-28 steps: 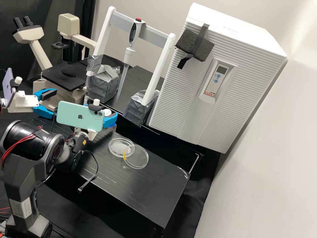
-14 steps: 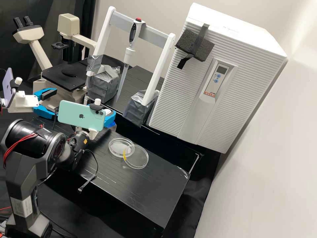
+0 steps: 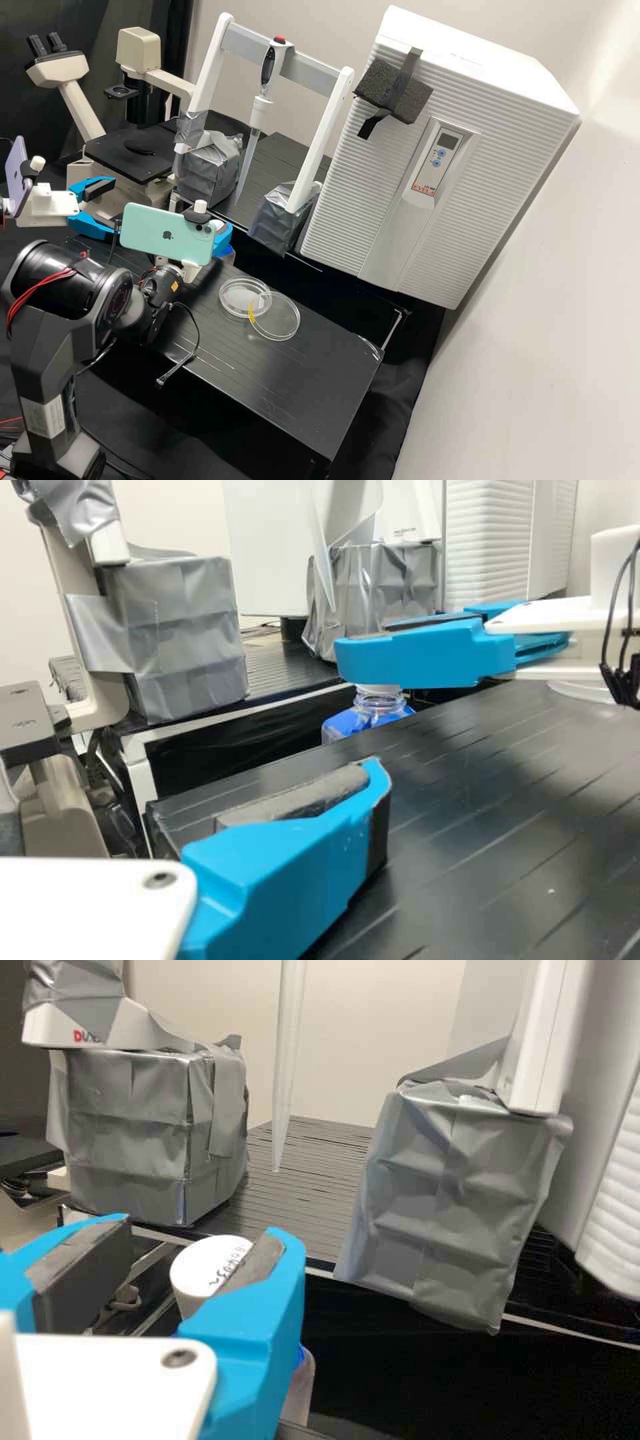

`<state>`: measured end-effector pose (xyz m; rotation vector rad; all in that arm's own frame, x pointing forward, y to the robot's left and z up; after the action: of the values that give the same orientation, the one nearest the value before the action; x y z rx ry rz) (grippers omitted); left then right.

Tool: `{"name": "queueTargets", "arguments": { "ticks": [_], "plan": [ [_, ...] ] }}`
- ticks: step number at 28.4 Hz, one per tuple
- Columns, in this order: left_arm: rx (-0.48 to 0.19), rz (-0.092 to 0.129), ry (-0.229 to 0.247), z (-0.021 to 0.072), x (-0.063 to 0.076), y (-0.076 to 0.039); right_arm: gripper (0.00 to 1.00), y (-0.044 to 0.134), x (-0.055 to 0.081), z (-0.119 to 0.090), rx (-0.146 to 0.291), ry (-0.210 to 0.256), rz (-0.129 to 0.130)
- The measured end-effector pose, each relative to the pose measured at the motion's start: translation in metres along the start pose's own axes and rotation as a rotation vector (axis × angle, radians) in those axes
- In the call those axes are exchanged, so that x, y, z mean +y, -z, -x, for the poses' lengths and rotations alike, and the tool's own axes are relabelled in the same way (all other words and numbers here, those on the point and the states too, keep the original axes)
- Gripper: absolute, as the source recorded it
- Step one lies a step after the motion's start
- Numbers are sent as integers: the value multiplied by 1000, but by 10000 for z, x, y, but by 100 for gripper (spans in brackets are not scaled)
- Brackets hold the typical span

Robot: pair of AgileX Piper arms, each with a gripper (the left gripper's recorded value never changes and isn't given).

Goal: Open the bottle

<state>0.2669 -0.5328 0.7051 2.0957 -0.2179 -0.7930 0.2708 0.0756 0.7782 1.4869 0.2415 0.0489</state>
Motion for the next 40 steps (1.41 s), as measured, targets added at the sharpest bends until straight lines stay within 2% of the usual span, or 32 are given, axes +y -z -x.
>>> {"name": "queueTargets", "arguments": {
  "ticks": [28, 36, 40],
  "plan": [
    [7, 4, -2, -1, 2, 4, 0, -17, 28, 3, -7, -11, -1],
    [7, 4, -2, -1, 2, 4, 0, 63, 122, 42, 22, -45, -1],
    [7, 4, -2, -1, 2, 4, 0, 128, 197, 77, 50, -70, 5]
  ]
}}
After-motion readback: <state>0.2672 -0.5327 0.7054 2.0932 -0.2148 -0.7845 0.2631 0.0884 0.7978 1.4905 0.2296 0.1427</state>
